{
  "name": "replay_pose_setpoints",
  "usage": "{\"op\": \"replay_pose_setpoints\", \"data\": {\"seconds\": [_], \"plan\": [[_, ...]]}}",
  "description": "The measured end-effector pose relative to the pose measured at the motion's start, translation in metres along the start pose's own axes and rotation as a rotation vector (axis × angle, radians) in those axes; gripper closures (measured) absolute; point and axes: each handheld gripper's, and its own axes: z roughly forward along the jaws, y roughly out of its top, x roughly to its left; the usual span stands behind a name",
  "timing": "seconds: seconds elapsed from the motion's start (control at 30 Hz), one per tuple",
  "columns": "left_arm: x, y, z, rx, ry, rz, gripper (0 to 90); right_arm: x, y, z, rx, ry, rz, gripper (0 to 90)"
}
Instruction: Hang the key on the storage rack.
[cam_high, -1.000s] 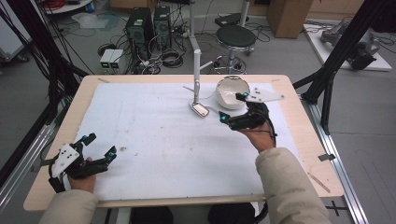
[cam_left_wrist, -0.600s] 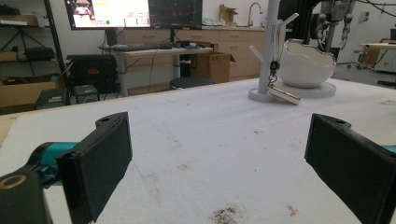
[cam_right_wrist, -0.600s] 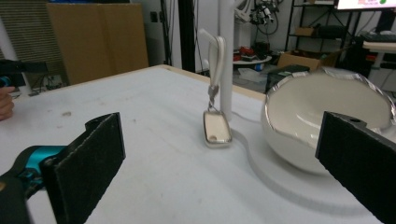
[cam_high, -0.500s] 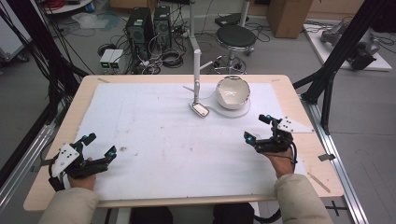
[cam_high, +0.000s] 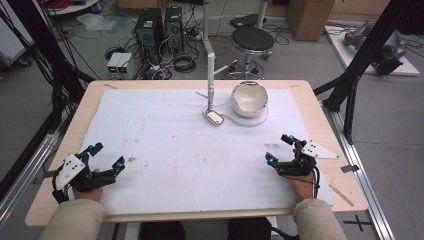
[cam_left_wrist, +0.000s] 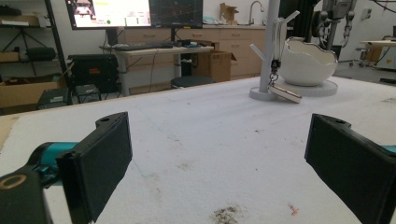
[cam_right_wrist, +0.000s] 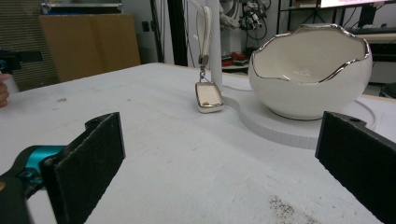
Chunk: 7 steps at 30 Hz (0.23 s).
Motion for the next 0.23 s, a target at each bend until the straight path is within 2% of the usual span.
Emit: {"op": "replay_pose_setpoints", "data": {"seconds": [0.13,0.23], "plan": [[-0.0001,-0.0001,-0.0001,-0.006,0.002,-0.003,7.8,0.0013,-0.0003,0.0009,0.012,0.007,-0.010,0.5],[-0.0002,-0.0002,-0.0005,-0.005,0.003,0.003,7.8,0.0017,-0.0011,-0.0008,-0.008,-0.002,-0.014,0.5]]}}
